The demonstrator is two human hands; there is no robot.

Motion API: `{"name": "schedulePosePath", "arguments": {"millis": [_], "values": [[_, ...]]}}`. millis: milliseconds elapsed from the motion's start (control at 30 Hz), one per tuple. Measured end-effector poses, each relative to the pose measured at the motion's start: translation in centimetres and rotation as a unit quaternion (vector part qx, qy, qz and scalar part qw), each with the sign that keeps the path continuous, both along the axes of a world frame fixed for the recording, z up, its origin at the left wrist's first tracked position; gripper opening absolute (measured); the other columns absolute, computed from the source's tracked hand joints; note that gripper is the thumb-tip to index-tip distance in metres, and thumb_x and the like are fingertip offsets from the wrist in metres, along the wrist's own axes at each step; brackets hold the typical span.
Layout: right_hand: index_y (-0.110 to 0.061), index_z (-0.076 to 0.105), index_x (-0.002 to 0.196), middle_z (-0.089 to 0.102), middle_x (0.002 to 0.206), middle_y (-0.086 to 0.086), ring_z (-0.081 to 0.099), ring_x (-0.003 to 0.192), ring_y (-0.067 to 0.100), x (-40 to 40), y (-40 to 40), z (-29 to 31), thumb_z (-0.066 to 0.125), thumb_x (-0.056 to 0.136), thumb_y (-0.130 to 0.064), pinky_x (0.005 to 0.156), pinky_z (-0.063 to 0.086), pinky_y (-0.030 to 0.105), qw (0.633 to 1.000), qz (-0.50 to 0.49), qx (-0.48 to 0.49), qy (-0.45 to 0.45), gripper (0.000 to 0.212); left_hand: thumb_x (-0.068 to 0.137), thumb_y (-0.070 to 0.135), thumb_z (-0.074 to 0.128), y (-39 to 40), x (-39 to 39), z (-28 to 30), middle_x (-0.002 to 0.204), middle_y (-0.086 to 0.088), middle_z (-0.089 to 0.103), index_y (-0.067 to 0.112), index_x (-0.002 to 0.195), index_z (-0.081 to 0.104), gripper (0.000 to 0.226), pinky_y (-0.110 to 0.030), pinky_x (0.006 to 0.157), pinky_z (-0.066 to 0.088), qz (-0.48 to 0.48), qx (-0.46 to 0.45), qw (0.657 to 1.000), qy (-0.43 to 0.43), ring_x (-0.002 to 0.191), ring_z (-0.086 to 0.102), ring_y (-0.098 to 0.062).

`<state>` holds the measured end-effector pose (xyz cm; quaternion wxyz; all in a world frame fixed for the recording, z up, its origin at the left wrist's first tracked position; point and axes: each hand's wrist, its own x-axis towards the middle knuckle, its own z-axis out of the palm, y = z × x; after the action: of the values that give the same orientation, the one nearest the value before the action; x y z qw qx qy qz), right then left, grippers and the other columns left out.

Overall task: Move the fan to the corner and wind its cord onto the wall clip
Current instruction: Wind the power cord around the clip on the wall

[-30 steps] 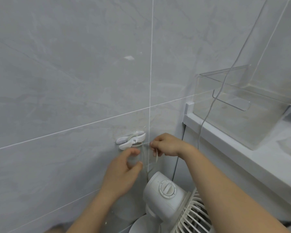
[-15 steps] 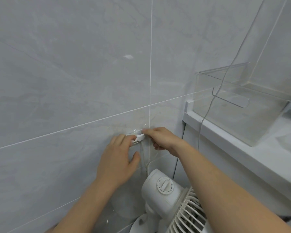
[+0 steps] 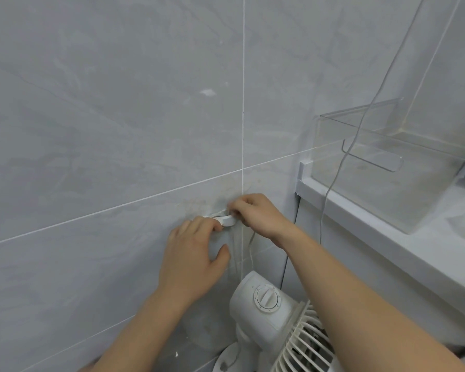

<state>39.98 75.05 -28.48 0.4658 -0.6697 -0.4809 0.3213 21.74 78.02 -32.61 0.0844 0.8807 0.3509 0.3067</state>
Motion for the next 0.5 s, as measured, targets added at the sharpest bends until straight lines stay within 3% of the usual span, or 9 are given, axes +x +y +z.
{"name": "schedulePosePath", "arguments": {"millis": [100,167,233,367,500], "values": [[-0.006,0.076,0.086,0.068,0.077,0.000,0.053,0.060,0.000,0.1,-0.7,0.4,0.050,0.100,-0.016,0.066,0.042,0.014,0.999,0.045,0.004,0.023,0.032,0.076,0.043,0.059,-0.5,0.0,0.5,0.095,0.022,0.059,0.035,0.096,0.052,0.022,-0.031,0.087,0.036,-0.004,-0.045,0.998,-0.039,0.095,0.054,-0.011],[-0.001,0.078,0.096,0.074,0.085,0.004,0.061,0.070,-0.005,0.1,-0.8,0.1,0.054,0.100,-0.014,0.072,0.045,0.010,0.998,0.064,0.014,0.001,0.028,0.076,0.042,0.060,-0.8,0.0,0.8,0.093,0.024,0.058,0.037,0.094,0.053,0.020,-0.035,0.086,0.041,-0.019,-0.087,0.993,-0.071,0.095,0.054,-0.010],[-0.004,0.079,0.093,0.078,0.096,0.008,0.066,0.085,0.002,-0.1,-0.4,-0.3,0.062,0.096,-0.014,0.084,0.051,0.018,0.997,0.072,0.028,-0.025,0.020,0.077,0.041,0.061,-0.9,0.0,1.3,0.094,0.026,0.059,0.037,0.098,0.057,0.022,-0.039,0.089,0.044,-0.041,-0.141,0.984,-0.099,0.099,0.053,-0.008],[-0.017,0.081,0.088,0.080,0.093,-0.001,0.073,0.097,0.016,-0.1,0.6,-1.1,0.069,0.092,-0.021,0.096,0.056,0.037,0.996,0.052,0.047,-0.063,0.013,0.074,0.053,0.056,-0.3,-0.6,1.8,0.100,0.023,0.063,0.046,0.108,0.062,0.035,-0.027,0.092,0.041,-0.078,-0.210,0.968,-0.114,0.103,0.052,-0.002],[-0.017,0.081,0.089,0.078,0.094,0.010,0.070,0.098,0.030,-0.2,0.9,-1.3,0.071,0.090,-0.027,0.095,0.055,0.048,0.995,0.048,0.041,-0.078,0.014,0.074,0.049,0.059,1.0,-1.6,2.0,0.090,0.023,0.065,0.039,0.092,0.065,0.022,-0.026,0.074,0.044,-0.045,-0.231,0.965,-0.115,0.080,0.055,-0.006]]}}
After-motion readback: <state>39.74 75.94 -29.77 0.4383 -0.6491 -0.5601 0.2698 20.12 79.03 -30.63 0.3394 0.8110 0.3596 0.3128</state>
